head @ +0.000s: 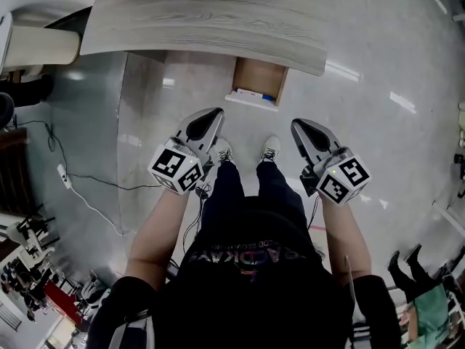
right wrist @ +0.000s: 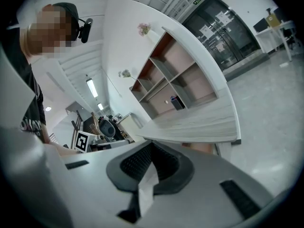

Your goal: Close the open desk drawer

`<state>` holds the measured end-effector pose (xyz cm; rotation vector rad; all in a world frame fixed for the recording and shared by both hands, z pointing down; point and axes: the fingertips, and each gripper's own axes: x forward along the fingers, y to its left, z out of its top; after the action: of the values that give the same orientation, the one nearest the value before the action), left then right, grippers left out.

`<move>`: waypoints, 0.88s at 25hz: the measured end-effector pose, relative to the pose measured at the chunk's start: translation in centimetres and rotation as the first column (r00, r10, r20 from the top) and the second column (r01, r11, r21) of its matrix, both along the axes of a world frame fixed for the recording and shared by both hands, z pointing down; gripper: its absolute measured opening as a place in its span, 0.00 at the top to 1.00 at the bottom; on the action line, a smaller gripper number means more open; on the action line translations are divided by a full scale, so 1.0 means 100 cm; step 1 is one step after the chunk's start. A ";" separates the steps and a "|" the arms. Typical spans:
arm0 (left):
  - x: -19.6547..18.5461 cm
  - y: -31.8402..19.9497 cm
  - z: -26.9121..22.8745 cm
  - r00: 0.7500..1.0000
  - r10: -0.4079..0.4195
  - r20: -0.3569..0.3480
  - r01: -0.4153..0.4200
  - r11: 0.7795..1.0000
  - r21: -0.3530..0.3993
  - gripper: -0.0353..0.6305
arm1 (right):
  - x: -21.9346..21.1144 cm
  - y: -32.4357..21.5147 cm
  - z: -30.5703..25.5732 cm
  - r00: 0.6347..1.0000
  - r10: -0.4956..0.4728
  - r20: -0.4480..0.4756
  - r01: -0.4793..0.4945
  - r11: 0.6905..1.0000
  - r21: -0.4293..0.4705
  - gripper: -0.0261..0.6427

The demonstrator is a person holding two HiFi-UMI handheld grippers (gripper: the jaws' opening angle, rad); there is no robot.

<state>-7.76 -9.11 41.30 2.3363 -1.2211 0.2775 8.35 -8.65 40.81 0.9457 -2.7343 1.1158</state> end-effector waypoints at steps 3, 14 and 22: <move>-0.005 -0.002 0.012 0.998 0.035 0.045 -0.035 0.999 0.000 0.93 | 0.004 0.001 0.009 0.998 0.060 -0.037 -0.060 0.998 0.000 0.94; -0.004 -0.005 0.069 0.976 0.155 0.154 -0.157 0.988 -0.002 0.93 | 0.014 0.002 0.071 0.984 0.142 -0.107 -0.146 0.988 -0.038 0.83; 0.026 -0.009 0.095 0.958 0.200 0.206 -0.199 0.980 -0.027 0.77 | 0.055 0.010 0.110 0.962 0.135 -0.238 -0.155 0.986 -0.065 0.71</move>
<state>-5.19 -10.03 50.79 2.4773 -1.0735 0.6071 13.87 -7.62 51.77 1.1978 -2.4474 1.0539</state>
